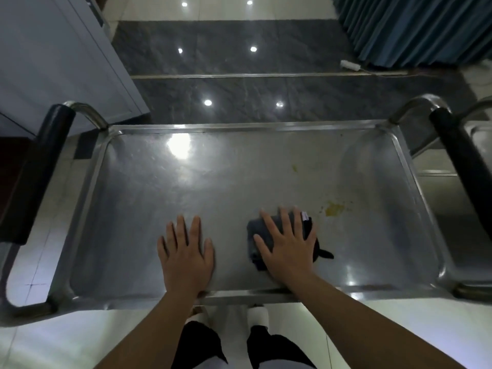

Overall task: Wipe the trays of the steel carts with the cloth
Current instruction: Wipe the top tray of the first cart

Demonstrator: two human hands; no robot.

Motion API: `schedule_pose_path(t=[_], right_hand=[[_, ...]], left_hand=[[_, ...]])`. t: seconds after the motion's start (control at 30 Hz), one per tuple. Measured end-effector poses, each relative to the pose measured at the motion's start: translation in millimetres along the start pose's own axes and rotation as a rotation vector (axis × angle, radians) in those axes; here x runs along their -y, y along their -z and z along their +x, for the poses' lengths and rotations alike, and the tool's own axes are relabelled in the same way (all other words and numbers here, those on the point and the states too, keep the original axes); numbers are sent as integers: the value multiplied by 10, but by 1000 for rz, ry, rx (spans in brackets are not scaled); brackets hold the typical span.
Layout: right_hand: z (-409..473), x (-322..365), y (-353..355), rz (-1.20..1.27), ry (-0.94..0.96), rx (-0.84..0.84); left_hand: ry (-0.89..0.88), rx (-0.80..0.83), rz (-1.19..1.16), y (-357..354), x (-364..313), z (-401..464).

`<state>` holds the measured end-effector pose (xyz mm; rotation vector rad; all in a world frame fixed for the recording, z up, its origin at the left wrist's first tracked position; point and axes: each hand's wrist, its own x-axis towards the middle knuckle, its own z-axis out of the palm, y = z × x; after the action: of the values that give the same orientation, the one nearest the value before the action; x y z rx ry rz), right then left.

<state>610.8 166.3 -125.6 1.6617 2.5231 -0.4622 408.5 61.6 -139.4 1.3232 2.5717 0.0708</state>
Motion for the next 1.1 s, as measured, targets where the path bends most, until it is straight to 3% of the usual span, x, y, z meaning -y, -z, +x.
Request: schedule_pose_path(t=[0.23,0.37,0.57,0.73,1.1], right_hand=[[-571,-161,-21,16,-86,45],[-661,-238,-26,25,-101,26],[-557,-223,-42,9,-140,1],[-35,-184,-40,7,-213,-71],[1825,-145,409,25,-201,-62]], left_hand=[[46,70,-60,106,-176,92],[-62,108,-58,67,-587,150],[-80,51,-29,-92,-629,140],[-100,-18,1,-191,-619,167],[-97,-57,84,-216,-627,195]])
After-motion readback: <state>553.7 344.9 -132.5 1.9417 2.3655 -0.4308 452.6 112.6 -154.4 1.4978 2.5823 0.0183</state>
